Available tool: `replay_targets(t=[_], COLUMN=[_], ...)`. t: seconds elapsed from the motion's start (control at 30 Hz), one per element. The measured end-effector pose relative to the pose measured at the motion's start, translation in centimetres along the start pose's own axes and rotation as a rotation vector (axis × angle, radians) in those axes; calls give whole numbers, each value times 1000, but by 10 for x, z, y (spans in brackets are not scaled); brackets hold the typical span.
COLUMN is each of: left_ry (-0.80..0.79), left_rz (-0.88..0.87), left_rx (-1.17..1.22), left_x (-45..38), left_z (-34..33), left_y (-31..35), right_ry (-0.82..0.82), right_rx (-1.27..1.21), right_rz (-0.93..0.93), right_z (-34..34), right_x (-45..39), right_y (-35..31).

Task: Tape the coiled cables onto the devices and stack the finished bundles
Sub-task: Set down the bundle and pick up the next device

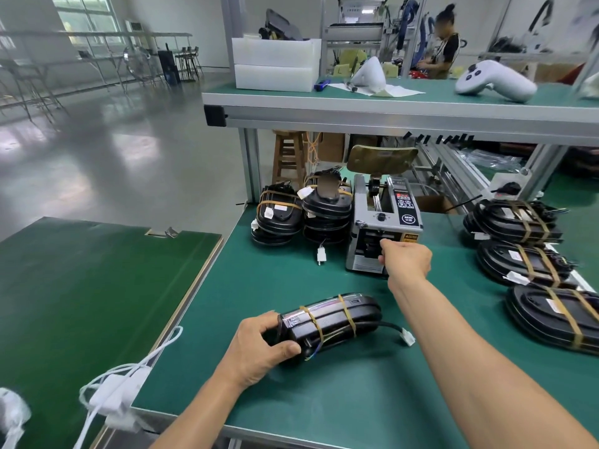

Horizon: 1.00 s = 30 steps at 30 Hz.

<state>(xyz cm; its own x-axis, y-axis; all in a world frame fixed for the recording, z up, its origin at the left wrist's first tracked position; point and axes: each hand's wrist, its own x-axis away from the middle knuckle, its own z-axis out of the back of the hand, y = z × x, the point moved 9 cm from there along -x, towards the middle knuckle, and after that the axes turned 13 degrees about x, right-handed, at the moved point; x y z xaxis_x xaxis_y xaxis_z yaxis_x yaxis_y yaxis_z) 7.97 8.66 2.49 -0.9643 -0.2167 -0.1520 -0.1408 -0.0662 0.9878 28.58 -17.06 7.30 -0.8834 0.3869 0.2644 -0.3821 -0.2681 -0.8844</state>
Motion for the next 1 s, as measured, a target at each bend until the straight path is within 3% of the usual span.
replay_targets(t=[0.6,0.87,1.0], left_ry=[12,1,-3], left_rz=[1,5,2], left_rx=[6,6,8], left_x=[-1,-1,-1], left_z=[1,0,-1], left_y=[-7,-5,-3], right_ry=[-60,-73,-37], right_rx=[-317,-310,-191], right_rz=[-150,-188,-149], right_z=[-17,-22,-16], right_x=[-3,-10,-10], right_y=[7,8,11])
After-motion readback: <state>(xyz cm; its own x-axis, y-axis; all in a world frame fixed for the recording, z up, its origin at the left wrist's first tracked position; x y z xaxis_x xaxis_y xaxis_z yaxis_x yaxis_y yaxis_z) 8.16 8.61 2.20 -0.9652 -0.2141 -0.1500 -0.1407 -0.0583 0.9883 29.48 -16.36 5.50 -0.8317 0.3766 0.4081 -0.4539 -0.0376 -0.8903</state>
